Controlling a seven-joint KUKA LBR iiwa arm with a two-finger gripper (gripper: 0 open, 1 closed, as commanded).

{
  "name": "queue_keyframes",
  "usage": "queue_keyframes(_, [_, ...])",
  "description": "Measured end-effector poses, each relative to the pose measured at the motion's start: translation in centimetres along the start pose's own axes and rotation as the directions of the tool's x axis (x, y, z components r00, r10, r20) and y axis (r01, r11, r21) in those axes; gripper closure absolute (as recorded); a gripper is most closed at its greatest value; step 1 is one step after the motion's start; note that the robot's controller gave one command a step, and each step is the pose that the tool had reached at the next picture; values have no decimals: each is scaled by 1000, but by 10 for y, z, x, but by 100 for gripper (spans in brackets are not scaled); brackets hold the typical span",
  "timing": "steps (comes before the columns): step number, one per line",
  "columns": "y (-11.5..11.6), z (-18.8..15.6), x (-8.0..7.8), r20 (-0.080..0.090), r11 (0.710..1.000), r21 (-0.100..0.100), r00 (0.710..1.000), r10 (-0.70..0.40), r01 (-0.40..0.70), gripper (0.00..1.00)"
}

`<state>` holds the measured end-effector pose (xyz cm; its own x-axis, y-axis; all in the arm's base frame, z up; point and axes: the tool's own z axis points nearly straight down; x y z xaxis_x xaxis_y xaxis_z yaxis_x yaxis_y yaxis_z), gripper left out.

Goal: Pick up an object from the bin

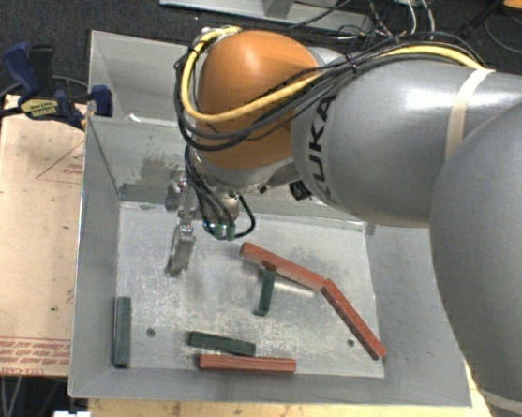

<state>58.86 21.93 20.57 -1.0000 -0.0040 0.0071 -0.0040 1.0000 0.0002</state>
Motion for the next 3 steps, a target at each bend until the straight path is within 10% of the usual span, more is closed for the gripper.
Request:
queue_keyframes(1, [-57,87,-47,2,1000,4,1000,-17,17,0])
queue_keyframes(2, [-121,139,-39,2,1000,3,1000,-25,25,0])
queue_keyframes(3, [-200,88,-24,11,995,5,994,-105,105,0])
